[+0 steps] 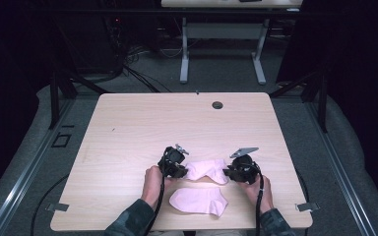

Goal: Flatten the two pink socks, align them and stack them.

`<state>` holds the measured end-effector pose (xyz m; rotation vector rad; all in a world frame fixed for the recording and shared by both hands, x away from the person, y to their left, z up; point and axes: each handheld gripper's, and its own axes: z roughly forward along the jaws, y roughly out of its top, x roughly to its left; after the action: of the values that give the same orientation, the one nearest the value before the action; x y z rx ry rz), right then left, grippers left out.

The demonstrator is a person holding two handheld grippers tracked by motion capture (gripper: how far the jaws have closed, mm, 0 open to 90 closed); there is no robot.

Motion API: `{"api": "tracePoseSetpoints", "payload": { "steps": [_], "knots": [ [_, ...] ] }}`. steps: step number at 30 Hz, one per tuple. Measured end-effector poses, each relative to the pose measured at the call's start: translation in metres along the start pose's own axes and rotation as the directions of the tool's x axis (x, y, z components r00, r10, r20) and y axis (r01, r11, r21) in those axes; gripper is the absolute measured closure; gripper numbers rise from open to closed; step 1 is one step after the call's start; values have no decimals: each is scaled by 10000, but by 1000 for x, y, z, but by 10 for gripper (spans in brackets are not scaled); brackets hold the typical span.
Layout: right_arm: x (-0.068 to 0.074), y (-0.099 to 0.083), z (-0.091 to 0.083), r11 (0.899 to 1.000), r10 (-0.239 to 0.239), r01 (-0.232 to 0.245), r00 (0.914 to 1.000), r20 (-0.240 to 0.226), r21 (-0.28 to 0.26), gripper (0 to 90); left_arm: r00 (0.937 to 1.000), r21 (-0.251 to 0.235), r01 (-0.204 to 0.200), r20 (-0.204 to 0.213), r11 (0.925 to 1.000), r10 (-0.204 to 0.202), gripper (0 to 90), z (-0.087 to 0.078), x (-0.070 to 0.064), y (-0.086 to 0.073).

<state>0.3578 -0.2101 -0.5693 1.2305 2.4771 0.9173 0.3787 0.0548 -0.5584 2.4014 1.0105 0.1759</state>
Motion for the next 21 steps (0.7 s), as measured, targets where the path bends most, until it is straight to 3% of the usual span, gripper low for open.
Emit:
{"api": "tracePoseSetpoints", "payload": {
  "steps": [5,11,16,21],
  "knots": [
    [-1,-1,0,9997,219,-221,9995,-220,-59,819,10000,-109,9,50,9999,-9,844,0,1,-2],
    [-2,-3,-1,9977,622,-636,9964,-576,-221,827,9997,-383,154,174,9991,-148,860,-8,5,-5],
    [3,1,-18,9973,523,-563,9954,-800,-479,827,9991,-706,230,378,9972,-204,859,-32,6,-5],
    [12,7,-45,9942,458,-569,9917,-1199,-908,825,9987,-699,78,503,9975,-43,857,-59,1,-4]
  ]
}}
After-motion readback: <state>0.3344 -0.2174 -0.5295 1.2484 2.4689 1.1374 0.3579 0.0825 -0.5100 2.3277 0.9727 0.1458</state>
